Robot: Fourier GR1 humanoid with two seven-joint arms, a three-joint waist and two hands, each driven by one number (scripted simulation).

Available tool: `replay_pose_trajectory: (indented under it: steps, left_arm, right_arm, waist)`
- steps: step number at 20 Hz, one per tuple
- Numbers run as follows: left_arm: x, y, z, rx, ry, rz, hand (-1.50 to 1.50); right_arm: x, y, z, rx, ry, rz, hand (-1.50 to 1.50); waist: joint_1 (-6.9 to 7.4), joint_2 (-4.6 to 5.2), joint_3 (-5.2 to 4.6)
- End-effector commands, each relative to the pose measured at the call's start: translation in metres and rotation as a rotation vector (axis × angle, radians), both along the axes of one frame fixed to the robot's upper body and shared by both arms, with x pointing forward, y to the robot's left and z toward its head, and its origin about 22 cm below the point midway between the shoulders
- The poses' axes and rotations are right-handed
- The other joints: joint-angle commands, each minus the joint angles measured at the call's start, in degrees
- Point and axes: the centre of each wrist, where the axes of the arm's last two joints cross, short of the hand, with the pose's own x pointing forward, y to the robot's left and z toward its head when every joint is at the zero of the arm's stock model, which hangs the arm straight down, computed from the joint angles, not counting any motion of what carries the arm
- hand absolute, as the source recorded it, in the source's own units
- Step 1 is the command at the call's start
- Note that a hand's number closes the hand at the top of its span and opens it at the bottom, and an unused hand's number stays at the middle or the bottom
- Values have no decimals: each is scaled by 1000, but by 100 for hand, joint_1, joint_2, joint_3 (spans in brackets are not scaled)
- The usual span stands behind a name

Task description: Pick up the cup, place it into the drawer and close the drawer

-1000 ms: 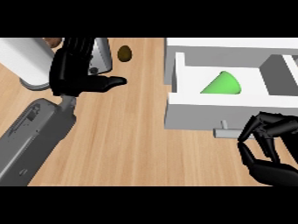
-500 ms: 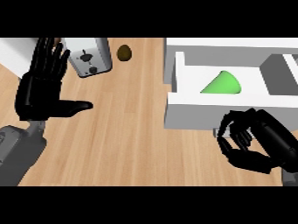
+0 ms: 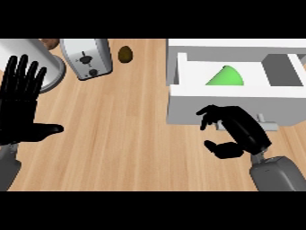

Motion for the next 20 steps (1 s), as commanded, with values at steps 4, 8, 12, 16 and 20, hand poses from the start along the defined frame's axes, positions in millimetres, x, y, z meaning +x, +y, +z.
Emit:
replay_pose_trajectory:
  steps: [4,8,12,16,20]
  left_arm:
    - [-16,28,4,-5,0,-10,-150]
    - [-23,22,-15,-25,6,0,-150]
    - [-38,41,-10,2,16,-33,-150]
    - [-42,40,-28,-16,6,-32,-150]
    - [-30,44,-36,-29,-2,-39,-150]
  right_arm:
    - [47,1,-20,-110,41,-8,-150]
    - [67,-7,-50,-102,61,-20,-150]
    - [97,5,-37,-78,85,-27,-150]
    - [102,-31,-54,-21,126,-44,-150]
    - [131,-36,-25,-22,129,-38,-150]
  waist:
    - [-13,1,2]
    - [9,15,4]
    - [66,14,5]
    - [90,38,8]
    - [147,84,8]
